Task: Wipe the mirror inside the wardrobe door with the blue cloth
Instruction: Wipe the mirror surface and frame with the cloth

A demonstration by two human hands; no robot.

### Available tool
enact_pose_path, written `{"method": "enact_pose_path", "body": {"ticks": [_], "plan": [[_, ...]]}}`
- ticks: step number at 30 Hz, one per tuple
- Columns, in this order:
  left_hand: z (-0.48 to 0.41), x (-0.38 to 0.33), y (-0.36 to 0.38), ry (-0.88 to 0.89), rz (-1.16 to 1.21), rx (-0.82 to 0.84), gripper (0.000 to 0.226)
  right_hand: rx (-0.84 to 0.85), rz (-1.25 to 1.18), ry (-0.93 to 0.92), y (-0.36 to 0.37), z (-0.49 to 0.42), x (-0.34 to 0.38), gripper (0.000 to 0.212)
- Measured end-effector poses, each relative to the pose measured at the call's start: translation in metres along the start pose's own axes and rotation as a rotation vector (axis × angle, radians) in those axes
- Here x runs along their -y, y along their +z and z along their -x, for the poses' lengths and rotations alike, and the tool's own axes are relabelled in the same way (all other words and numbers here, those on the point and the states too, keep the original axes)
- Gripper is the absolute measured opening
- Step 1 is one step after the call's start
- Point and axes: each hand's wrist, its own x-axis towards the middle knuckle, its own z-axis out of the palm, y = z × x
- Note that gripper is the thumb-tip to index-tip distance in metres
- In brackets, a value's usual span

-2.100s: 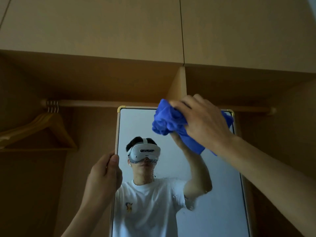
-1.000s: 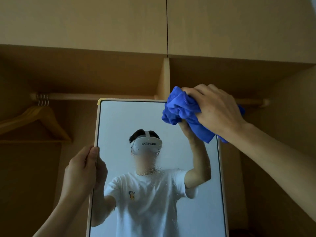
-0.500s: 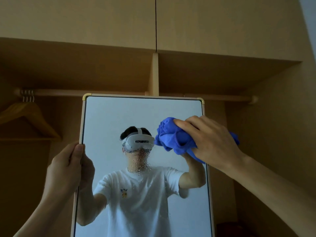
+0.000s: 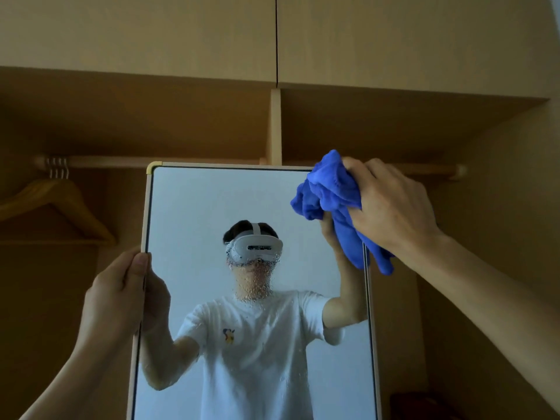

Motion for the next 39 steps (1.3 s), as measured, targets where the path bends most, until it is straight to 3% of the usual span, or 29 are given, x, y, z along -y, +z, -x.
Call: {"method": "enact_pose_path", "body": {"ticks": [4,10,15,24,39], "plan": [[0.003,-0.004,0.002,0.000,-0.020,-0.006,0.031,0.049,-0.093,0.052,0.008,0.025,0.009,0.052],[0.005,-0.008,-0.003,-0.003,0.010,0.021,0.031,0.008,-0.274,0.335,0.012,0.021,0.001,0.025],[0.003,-0.003,-0.006,-0.018,0.035,0.035,0.029,-0.043,-0.268,0.496,0.012,0.008,0.006,0.028],[0.006,0.003,-0.007,-0.057,0.120,0.088,0.028,-0.076,-0.036,0.514,0.020,0.001,0.035,0.038],[0.004,0.001,-0.011,-0.026,0.207,0.151,0.023,-0.030,-0.185,0.518,0.009,-0.031,0.116,0.038]]}}
